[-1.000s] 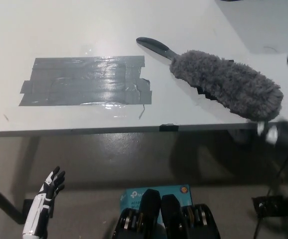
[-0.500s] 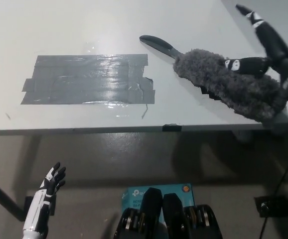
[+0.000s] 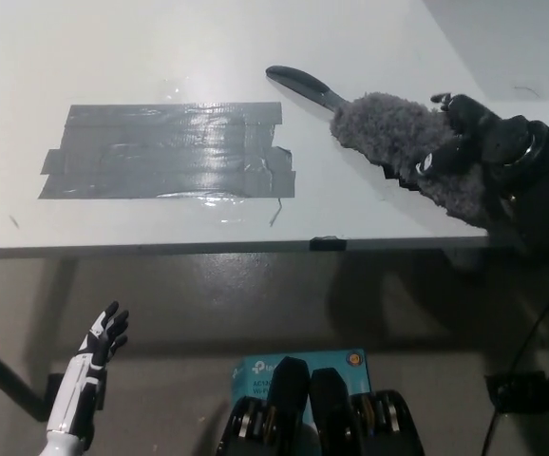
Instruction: A grey duster is kept infront of the robot in the middle of the table and the robot extends its right arm to grab the duster, picks it up and hands it to a person
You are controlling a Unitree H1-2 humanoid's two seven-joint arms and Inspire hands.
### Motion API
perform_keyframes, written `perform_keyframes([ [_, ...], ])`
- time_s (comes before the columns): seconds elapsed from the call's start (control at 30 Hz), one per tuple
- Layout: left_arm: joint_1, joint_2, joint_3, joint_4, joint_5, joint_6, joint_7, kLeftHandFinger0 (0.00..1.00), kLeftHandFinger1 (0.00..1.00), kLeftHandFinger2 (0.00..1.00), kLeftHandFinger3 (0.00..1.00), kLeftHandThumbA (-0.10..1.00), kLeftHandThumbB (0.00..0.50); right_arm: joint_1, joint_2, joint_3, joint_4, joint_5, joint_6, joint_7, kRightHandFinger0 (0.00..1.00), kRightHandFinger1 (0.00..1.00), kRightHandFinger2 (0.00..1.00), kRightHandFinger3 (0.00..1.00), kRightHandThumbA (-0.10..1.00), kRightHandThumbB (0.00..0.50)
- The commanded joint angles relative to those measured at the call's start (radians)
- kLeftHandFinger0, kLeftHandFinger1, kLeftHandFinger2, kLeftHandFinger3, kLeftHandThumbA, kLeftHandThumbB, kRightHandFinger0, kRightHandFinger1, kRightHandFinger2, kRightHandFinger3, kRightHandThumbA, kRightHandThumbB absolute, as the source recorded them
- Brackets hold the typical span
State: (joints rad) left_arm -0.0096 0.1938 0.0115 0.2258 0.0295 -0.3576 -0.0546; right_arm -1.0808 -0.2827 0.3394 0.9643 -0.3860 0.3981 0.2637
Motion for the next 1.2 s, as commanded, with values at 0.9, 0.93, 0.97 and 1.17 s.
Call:
perform_keyframes([
  [0.9, -0.048, 0.022, 0.009, -0.013, -0.003, -0.033, -0.017, 1.00, 1.00, 1.00, 1.00, 1.00, 0.418, -0.057, -0.001, 0.185, 0.119, -0.099, -0.114, 0.069, 0.18, 0.57, 0.59, 1.00, -0.10, 0.125],
  [0.93, -0.050, 0.023, 0.009, -0.012, -0.002, -0.031, -0.016, 1.00, 1.00, 1.00, 1.00, 1.00, 0.417, -0.052, -0.006, 0.177, 0.107, -0.094, -0.121, 0.063, 0.22, 0.61, 0.63, 1.00, -0.10, 0.121],
  [0.97, -0.052, 0.022, 0.010, -0.008, -0.002, -0.034, -0.015, 1.00, 1.00, 1.00, 1.00, 1.00, 0.402, -0.045, -0.012, 0.164, 0.089, -0.087, -0.134, 0.061, 0.27, 0.67, 0.67, 1.00, -0.10, 0.119],
  [1.17, -0.064, 0.023, 0.011, 0.005, -0.002, -0.048, -0.014, 1.00, 1.00, 1.00, 1.00, 1.00, 0.387, -0.012, -0.042, 0.077, -0.012, -0.027, -0.141, 0.093, 0.22, 0.56, 0.48, 0.83, -0.10, 0.150],
])
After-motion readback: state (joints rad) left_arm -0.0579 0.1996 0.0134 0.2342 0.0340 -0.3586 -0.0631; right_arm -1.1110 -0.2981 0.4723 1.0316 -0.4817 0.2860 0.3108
